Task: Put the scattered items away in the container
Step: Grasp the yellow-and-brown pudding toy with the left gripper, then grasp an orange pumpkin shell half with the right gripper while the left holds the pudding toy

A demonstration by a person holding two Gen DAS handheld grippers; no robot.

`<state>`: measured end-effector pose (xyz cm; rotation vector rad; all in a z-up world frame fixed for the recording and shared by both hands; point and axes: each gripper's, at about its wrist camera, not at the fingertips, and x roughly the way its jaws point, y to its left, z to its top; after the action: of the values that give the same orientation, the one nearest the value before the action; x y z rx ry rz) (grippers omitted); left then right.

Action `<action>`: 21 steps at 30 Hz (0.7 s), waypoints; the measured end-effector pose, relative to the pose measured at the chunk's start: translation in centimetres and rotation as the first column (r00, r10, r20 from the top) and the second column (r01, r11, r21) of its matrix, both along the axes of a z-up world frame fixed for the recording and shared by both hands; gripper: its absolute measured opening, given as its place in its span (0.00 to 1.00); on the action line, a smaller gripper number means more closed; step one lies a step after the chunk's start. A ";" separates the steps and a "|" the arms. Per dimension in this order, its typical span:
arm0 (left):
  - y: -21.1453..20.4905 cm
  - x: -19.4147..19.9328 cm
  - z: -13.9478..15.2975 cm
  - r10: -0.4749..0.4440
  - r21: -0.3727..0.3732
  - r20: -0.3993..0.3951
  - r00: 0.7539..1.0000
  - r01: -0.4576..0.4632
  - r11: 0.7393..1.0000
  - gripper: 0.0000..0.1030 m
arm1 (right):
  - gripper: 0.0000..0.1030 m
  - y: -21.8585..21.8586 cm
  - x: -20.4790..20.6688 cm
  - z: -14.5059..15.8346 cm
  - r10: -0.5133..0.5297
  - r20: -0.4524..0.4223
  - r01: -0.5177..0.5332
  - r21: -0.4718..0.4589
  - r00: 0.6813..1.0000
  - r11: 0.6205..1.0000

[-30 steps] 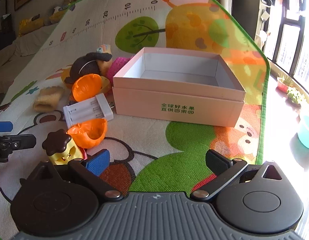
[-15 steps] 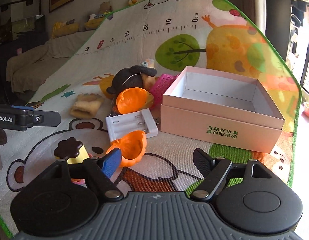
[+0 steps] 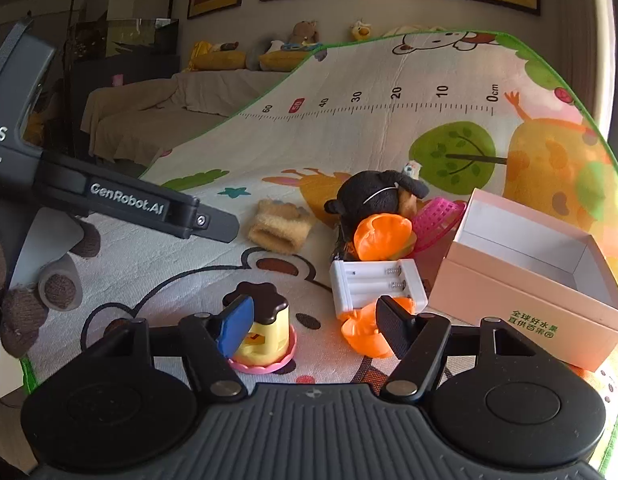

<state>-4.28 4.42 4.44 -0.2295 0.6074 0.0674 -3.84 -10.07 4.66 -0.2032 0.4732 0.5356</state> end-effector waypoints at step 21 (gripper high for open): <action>-8.3 -0.4 -2.8 -0.290 0.156 -0.056 0.955 0.295 0.943 0.78 | 0.81 -6.8 1.5 -1.2 -0.256 -0.098 0.259 0.011 0.962 0.966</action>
<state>-4.64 -3.88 1.63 0.0222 0.6594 -0.1667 -2.33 -16.84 3.46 -0.0908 0.5772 0.2963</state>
